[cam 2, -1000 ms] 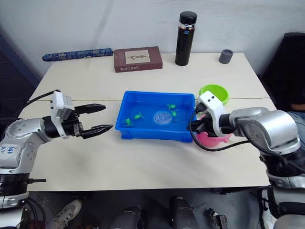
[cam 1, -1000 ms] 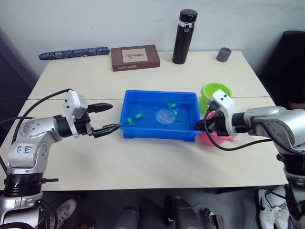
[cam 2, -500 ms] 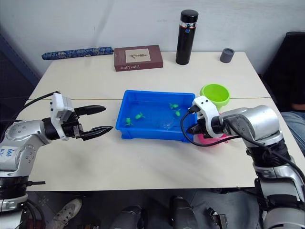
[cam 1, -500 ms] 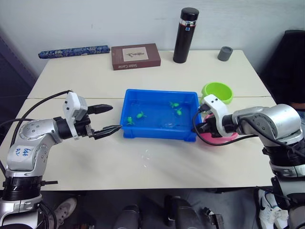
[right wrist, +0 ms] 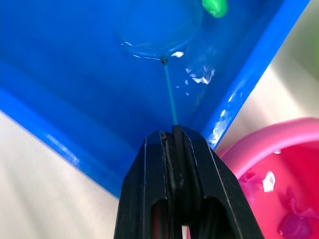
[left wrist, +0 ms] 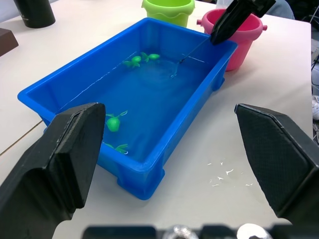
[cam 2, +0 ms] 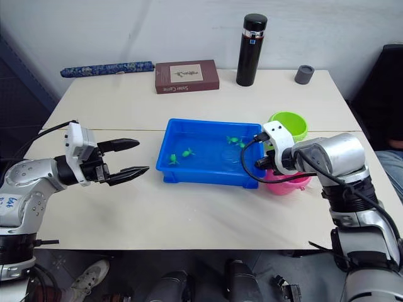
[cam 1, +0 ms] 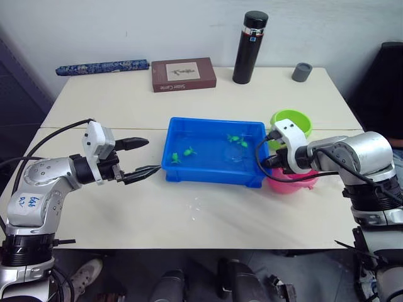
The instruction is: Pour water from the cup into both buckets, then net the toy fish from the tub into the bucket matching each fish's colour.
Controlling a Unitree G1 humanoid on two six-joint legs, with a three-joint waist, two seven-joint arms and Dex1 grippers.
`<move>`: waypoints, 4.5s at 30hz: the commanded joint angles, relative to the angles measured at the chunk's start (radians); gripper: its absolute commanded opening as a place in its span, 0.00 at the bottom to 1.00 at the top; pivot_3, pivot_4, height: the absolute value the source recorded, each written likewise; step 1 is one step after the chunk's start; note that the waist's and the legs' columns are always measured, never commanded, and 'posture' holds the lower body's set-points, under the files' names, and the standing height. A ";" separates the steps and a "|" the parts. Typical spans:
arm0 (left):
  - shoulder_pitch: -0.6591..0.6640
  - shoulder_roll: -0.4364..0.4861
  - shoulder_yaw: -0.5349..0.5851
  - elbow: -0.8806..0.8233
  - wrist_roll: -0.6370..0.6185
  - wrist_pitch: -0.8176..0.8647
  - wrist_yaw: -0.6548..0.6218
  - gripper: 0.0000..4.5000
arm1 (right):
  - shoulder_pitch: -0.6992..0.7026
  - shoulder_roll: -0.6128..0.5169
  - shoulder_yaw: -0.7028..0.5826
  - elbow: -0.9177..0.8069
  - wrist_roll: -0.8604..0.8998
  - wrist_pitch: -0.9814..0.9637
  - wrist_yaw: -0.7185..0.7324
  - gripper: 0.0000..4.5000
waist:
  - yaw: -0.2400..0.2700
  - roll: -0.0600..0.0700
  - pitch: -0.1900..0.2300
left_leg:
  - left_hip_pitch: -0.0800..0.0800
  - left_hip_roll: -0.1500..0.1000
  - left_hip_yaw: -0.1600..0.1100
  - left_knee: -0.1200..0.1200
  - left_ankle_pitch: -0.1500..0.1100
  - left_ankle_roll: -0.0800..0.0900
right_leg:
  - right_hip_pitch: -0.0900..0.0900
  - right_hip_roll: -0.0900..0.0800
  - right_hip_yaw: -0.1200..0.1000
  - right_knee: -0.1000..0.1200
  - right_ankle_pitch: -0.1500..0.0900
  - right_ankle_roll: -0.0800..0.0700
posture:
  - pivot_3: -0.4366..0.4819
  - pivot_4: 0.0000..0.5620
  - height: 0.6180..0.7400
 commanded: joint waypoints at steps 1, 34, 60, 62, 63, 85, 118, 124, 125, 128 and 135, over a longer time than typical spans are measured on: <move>-0.013 0.013 0.022 -0.017 -0.017 -0.007 0.000 0.99 | 0.001 -0.028 -0.032 0.033 -0.051 0.020 -0.042 0.00 | 0.005 0.000 0.000 | 0.000 0.000 0.000 0.000 0.000 0.000 | 0.000 0.000 -0.001 0.000 0.000 0.000 | 0.48 0.27 0.99; -0.023 0.003 0.016 -0.004 -0.011 -0.022 0.008 0.99 | -0.040 -0.043 -0.120 0.014 0.318 0.166 -0.245 0.00 | 0.008 0.000 0.000 | -0.003 -0.005 -0.013 -0.001 0.002 0.001 | 0.005 -0.005 -0.010 -0.005 0.000 0.000 | 0.48 0.27 0.99; -0.024 -0.019 0.002 0.006 -0.007 -0.041 0.013 0.99 | -0.009 -0.217 0.033 -0.071 1.493 -0.073 -1.270 0.00 | -0.005 0.000 0.000 | -0.004 -0.004 -0.013 -0.001 0.002 0.002 | 0.005 -0.005 -0.011 -0.010 0.000 0.001 | 0.48 0.27 0.99; -0.020 -0.023 0.003 0.004 -0.006 -0.043 0.015 0.99 | -0.008 -0.255 0.069 -0.109 1.502 -0.100 -1.294 0.00 | -0.007 0.000 0.000 | -0.004 -0.004 -0.013 -0.001 0.002 0.002 | 0.005 -0.005 -0.011 -0.012 0.000 0.001 | 0.48 0.27 0.99; -0.017 -0.024 0.004 0.003 -0.006 -0.044 0.015 0.99 | -0.008 -0.269 0.083 -0.124 1.502 -0.112 -1.306 0.00 | -0.008 0.000 0.000 | -0.004 -0.004 -0.013 -0.001 0.002 0.002 | 0.005 -0.005 -0.011 -0.012 0.000 0.001 | 0.48 0.27 0.99; -0.009 -0.097 -0.032 -0.026 -0.002 -0.049 0.085 0.99 | 0.237 -0.256 0.090 -0.386 1.502 -0.440 -1.569 0.00 | 0.015 0.000 0.000 | -0.006 -0.003 -0.014 -0.001 0.002 0.002 | 0.005 -0.005 -0.011 -0.015 0.001 0.002 | 0.48 0.27 0.99; -0.007 -0.046 0.005 -0.052 -0.012 -0.025 0.089 0.99 | 0.078 0.071 0.102 -0.138 1.498 -0.511 -2.023 0.00 | 0.009 0.001 0.000 | -0.006 -0.002 -0.014 -0.001 0.003 0.002 | 0.005 -0.005 -0.011 -0.012 0.001 0.002 | 0.48 0.27 0.99; -0.004 -0.041 0.009 -0.057 -0.013 -0.021 0.092 0.99 | 0.034 0.098 0.103 -0.102 1.397 -0.500 -1.976 0.00 | 0.006 0.001 0.000 | -0.006 -0.002 -0.014 -0.002 0.003 0.002 | 0.005 -0.005 -0.011 -0.012 0.001 0.002 | 0.48 0.27 0.99; -0.004 -0.041 0.009 -0.057 -0.012 -0.022 0.092 0.99 | 0.030 0.103 0.101 -0.102 1.371 -0.496 -1.963 0.00 | 0.006 0.001 0.000 | -0.006 -0.002 -0.014 -0.002 0.003 0.002 | 0.005 -0.005 -0.011 -0.012 0.001 0.002 | 0.48 0.27 0.99; -0.005 -0.040 0.009 -0.057 -0.011 -0.022 0.094 0.99 | 0.018 0.118 0.096 -0.103 1.287 -0.478 -1.919 0.00 | 0.006 0.001 0.000 | -0.006 -0.002 -0.014 -0.002 0.003 0.002 | 0.005 -0.005 -0.011 -0.012 0.001 0.002 | 0.48 0.27 0.99; -0.006 -0.039 0.011 -0.056 -0.012 -0.023 0.094 0.99 | 0.002 0.135 0.085 -0.128 1.106 -0.418 -1.813 0.00 | 0.005 0.001 0.000 | -0.007 -0.002 -0.014 -0.002 0.003 0.003 | 0.005 -0.005 -0.011 -0.012 0.001 0.002 | 0.48 0.27 0.99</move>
